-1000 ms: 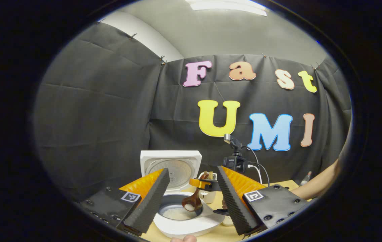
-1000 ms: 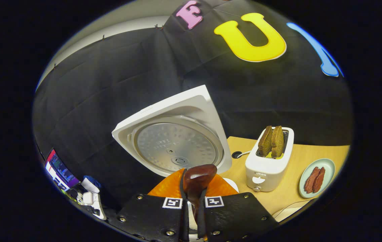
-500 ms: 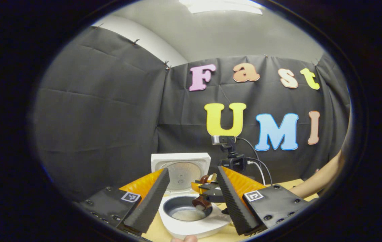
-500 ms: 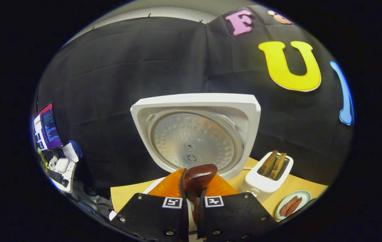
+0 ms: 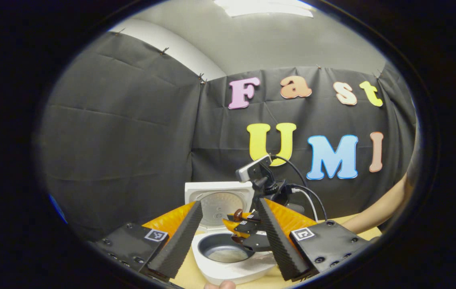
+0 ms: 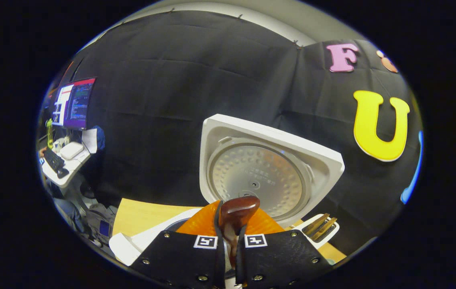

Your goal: Close the left gripper, press the button to open the rice cooker; take a wooden spoon from the chopstick holder with the right hand, scoop a spoonful of rice and pour it into the rice cooker, then put the wooden spoon back into the chopstick holder.

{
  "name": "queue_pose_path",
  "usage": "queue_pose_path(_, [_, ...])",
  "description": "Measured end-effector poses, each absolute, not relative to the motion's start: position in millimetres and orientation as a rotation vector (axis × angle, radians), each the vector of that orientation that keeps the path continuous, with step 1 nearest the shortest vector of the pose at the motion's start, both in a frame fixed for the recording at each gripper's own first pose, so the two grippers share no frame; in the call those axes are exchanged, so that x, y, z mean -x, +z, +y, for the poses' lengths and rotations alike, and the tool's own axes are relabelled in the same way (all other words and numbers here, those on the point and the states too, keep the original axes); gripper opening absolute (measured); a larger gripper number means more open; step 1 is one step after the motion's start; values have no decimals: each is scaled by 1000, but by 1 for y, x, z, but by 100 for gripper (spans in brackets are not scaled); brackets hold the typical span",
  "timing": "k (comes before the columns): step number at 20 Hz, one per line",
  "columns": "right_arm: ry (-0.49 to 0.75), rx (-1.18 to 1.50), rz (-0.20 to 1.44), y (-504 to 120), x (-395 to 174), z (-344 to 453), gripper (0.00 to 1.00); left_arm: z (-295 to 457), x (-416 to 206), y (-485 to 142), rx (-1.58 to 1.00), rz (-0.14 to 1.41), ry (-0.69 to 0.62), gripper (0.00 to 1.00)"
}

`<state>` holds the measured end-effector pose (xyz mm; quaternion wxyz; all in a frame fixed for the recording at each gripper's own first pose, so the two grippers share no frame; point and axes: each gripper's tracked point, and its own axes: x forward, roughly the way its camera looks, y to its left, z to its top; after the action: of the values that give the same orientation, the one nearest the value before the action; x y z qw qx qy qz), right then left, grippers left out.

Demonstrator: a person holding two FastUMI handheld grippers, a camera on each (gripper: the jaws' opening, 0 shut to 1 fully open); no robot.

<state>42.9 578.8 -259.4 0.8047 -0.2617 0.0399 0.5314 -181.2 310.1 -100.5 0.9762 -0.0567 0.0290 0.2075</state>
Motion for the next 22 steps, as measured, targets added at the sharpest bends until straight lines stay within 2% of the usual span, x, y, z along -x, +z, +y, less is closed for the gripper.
queue_pose_path(5, [1161, 591, 53, -258, -36, 577, 11, 310, 183, -102, 116, 63, 420, 96])
queue_pose_path(9, [1133, 451, 123, -244, -44, 570, 10, 306, 181, -97, 110, 60, 415, 99])
queue_pose_path(10, [1108, 370, 136, -231, -47, 564, 10, 304, 179, -97, 109, 58, 412, 96])
queue_pose_path(14, [994, 145, 188, -184, -62, 521, 10, 301, 169, -100, 139, 46, 404, 99])
queue_pose_path(17, [910, 32, 210, -154, -71, 483, 10, 300, 155, -102, 174, 49, 410, 94])
queue_pose_path(18, [876, -9, 220, -146, -74, 470, 10, 297, 153, -103, 183, 50, 406, 96])
queue_pose_path(19, [842, -45, 229, -141, -78, 456, 10, 293, 150, -104, 186, 54, 396, 94])
queue_pose_path(20, [809, -79, 229, -134, -82, 439, 10, 288, 149, -105, 183, 58, 386, 99])
queue_pose_path(22, [743, -126, 217, -123, -84, 405, 10, 278, 141, -104, 167, 65, 355, 96])
